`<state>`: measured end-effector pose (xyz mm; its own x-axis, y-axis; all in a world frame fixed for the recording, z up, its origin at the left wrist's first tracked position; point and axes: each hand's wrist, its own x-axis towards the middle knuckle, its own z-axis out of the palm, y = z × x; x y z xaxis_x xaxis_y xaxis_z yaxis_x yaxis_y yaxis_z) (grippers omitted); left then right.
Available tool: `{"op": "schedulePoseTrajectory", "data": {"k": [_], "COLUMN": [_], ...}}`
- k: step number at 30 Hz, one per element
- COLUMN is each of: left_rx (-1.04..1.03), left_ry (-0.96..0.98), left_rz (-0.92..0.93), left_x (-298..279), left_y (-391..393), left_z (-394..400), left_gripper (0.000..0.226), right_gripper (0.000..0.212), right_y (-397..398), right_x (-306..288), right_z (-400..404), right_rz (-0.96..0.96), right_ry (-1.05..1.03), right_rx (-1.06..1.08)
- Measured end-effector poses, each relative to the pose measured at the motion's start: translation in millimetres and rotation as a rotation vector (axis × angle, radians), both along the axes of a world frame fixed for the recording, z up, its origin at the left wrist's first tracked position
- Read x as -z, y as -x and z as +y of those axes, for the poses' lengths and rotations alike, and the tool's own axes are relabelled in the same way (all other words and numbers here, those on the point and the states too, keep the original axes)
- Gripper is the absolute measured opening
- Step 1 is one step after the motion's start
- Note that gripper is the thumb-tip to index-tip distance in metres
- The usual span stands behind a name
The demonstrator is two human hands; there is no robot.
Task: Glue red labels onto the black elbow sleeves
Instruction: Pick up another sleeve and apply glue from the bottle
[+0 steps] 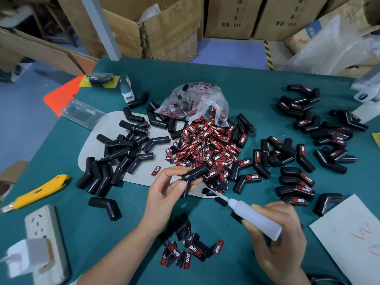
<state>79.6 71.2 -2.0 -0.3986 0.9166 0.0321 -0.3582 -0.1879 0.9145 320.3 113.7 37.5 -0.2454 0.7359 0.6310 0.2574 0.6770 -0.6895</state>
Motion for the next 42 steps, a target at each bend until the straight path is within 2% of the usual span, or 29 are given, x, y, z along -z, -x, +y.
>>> {"op": "schedulePoseTrajectory", "data": {"k": [33,42], "left_rx": [-0.011,-0.013], "left_ry": [0.003,0.023], "left_rz": [-0.024,-0.020], "left_x": [-0.6,-3.0], "left_y": [0.7,-0.3], "left_z": [-0.2,-0.3], "left_gripper": [0.034,0.036], "right_gripper": [0.029,0.023], "right_y": [-1.6,-1.7], "right_x": [-1.8,-3.4], "right_z": [1.7,2.0], "right_rz": [-0.004,0.000], "right_ry": [-0.009,-0.018], "right_rx": [0.021,0.016]}}
